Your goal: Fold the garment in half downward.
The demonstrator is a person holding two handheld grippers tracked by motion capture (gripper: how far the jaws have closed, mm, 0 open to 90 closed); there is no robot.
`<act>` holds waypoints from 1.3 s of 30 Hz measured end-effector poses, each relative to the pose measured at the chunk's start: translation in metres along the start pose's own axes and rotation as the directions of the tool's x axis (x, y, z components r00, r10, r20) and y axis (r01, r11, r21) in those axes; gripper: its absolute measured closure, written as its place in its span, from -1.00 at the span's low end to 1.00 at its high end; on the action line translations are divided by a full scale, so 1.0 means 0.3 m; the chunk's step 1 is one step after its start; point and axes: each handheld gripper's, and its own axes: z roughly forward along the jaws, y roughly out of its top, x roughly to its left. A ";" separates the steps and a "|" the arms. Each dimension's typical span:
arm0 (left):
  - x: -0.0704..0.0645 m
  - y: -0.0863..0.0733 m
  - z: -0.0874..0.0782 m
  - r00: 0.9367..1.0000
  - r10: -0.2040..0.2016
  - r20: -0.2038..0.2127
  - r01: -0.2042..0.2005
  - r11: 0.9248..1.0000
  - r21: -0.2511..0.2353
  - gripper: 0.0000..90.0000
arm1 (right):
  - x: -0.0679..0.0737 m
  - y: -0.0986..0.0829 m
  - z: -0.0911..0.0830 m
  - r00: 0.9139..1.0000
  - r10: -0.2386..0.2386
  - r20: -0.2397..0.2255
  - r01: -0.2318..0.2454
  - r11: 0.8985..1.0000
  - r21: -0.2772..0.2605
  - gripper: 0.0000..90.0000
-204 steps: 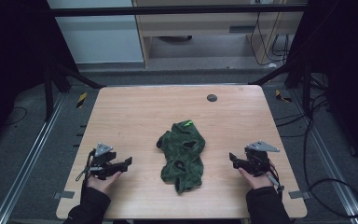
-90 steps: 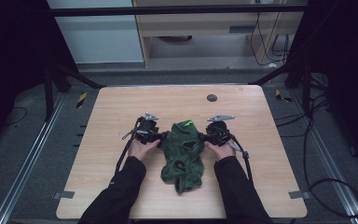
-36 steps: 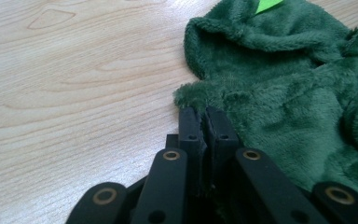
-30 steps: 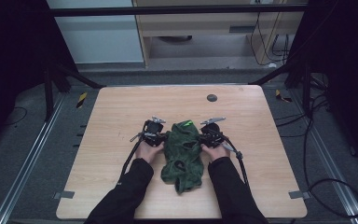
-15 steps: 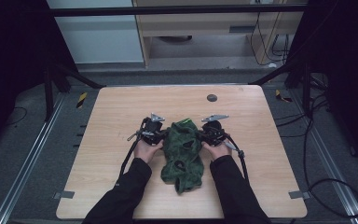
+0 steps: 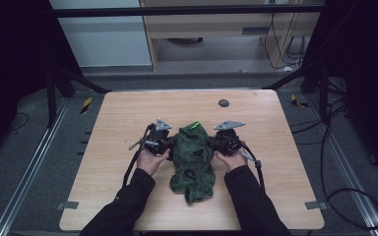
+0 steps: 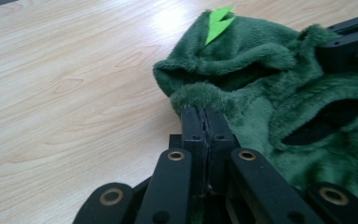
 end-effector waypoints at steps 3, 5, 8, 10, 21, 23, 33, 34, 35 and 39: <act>-0.003 -0.011 -0.022 1.000 -0.004 0.016 0.004 1.000 -0.009 0.97 | 0.007 -0.011 -0.007 1.000 -0.003 -0.017 0.003 1.000 -0.012 0.85; -0.003 -0.018 -0.033 1.000 -0.002 0.028 0.002 1.000 -0.010 0.97 | 0.009 -0.015 -0.008 1.000 -0.009 -0.020 0.009 1.000 -0.007 0.85; -0.011 -0.025 -0.048 0.999 0.013 0.032 -0.012 1.000 -0.012 0.97 | 0.013 -0.014 -0.017 1.000 -0.006 -0.023 0.005 1.000 -0.017 0.85; -0.015 -0.033 -0.056 0.999 0.022 0.035 -0.022 1.000 -0.010 0.97 | 0.018 -0.014 -0.023 1.000 -0.009 -0.027 0.009 1.000 -0.020 0.85; -0.045 -0.070 -0.091 0.997 0.047 0.068 -0.047 0.999 -0.014 0.97 | 0.049 -0.056 -0.079 0.997 -0.055 -0.054 0.053 0.998 -0.020 0.85; -0.053 -0.073 -0.099 0.996 0.050 0.072 -0.049 0.999 -0.018 0.97 | 0.051 -0.065 -0.085 0.997 -0.054 -0.057 0.053 0.998 -0.018 0.85; -0.071 -0.097 -0.133 0.995 0.055 0.088 -0.055 0.998 -0.011 0.97 | 0.083 -0.090 -0.103 0.994 -0.076 -0.078 0.075 0.997 -0.026 0.84; -0.075 -0.100 -0.137 0.994 0.059 0.089 -0.059 0.998 -0.008 0.97 | 0.085 -0.093 -0.105 0.994 -0.072 -0.080 0.070 0.997 -0.027 0.84; -0.076 -0.101 -0.139 0.994 0.060 0.089 -0.060 0.998 -0.007 0.97 | 0.088 -0.097 -0.108 0.994 -0.073 -0.083 0.071 0.997 -0.028 0.84; -0.086 -0.112 -0.152 0.993 0.068 0.093 -0.068 0.998 -0.007 0.97 | 0.100 -0.106 -0.121 0.993 -0.079 -0.090 0.077 0.997 -0.029 0.84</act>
